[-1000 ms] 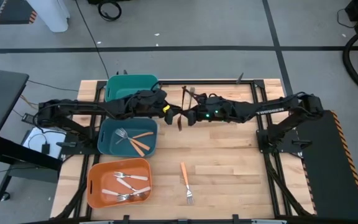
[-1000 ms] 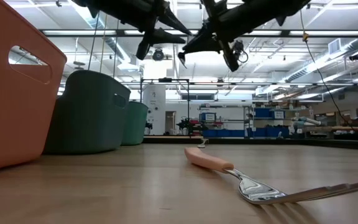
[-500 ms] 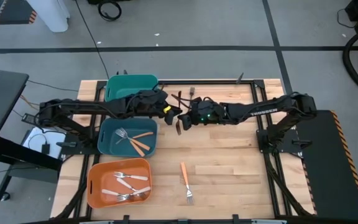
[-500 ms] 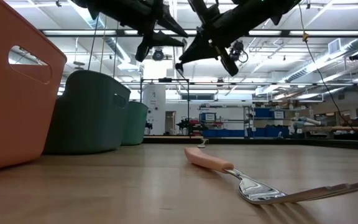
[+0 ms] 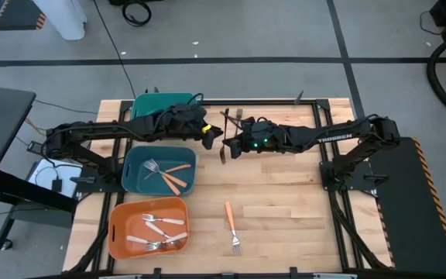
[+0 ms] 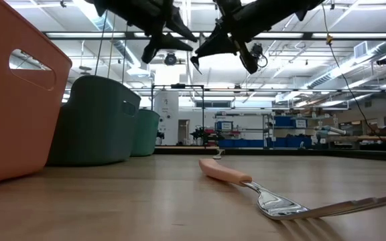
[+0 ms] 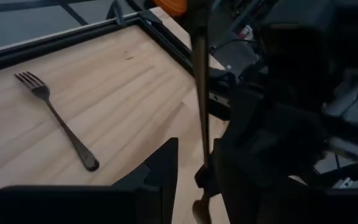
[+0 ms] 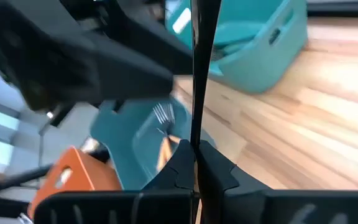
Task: Sort silverware by color (type)
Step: Put the black fork into the green bin
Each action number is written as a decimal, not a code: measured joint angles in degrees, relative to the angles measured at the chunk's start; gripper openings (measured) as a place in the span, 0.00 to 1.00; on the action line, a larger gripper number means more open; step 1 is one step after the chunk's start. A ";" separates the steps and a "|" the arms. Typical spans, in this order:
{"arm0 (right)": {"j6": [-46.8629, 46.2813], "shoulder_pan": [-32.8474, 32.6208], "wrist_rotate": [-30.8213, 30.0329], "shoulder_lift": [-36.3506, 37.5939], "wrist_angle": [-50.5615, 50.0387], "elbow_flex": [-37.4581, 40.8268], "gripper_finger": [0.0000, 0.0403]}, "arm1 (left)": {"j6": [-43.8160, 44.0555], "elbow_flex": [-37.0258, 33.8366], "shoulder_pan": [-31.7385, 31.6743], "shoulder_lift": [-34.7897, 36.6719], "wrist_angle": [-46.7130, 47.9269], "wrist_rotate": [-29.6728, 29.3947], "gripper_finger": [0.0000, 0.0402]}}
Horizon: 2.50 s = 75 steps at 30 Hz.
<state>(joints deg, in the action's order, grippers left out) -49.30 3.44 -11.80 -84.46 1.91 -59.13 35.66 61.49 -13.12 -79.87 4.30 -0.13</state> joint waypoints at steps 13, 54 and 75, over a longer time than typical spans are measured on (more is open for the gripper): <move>0.03 -0.69 2.32 -0.70 1.38 0.04 0.02 | -0.08 0.09 -0.37 -3.49 -7.83 2.89 0.28; 15.64 14.63 18.93 -0.70 0.71 0.04 0.26 | -20.47 0.03 -25.42 4.21 10.65 2.73 0.03; 26.50 24.17 19.00 -0.70 0.79 0.04 0.26 | -53.14 0.05 -33.72 2.75 30.67 -5.60 0.19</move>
<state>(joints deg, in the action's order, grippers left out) -22.79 27.61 7.20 -85.17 2.70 -59.09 -17.48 61.54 -46.83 -77.12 34.97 -5.74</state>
